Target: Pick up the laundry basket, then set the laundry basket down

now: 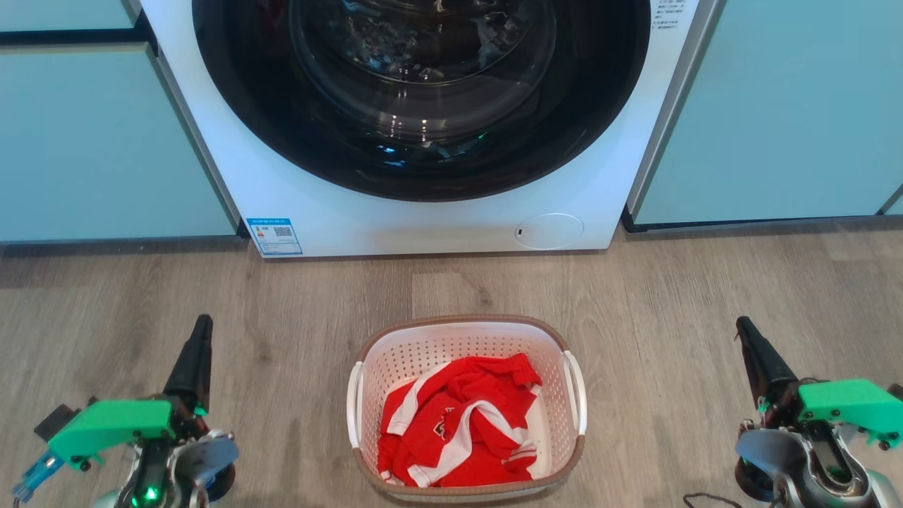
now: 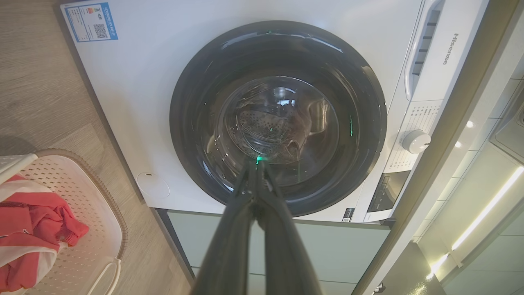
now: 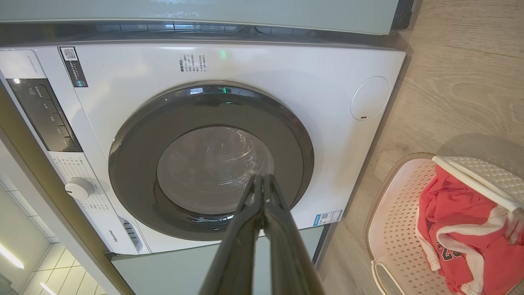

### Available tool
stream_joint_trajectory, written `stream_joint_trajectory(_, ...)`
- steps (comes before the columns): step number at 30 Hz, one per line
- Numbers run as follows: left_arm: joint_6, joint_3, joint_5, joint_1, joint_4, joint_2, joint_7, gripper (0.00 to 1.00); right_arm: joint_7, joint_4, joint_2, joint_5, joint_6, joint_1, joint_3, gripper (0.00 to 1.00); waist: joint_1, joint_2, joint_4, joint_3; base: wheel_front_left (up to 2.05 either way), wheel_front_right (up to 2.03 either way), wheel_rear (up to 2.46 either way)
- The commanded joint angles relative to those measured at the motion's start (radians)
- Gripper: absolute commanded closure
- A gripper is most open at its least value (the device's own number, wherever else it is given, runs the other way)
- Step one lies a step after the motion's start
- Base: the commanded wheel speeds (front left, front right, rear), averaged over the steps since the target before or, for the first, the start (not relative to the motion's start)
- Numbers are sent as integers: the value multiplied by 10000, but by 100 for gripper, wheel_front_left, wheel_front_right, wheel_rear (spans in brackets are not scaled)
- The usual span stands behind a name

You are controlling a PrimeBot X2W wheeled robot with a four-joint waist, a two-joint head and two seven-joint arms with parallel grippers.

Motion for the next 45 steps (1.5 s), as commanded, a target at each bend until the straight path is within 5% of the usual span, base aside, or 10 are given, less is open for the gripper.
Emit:
stream_joint_trajectory(1, -67, 325, 68, -542, -291, 48, 55, 100, 48, -316, -78, -57, -15, -461, 152, 100, 0, -1, 0, 0, 0, 0, 0)
stream_joint_trajectory(45, -67, 397, 128, -548, -288, -2, 113, 100, 111, -311, -24, -122, -15, -469, 74, 100, 0, -1, 0, 0, 0, 0, 0)
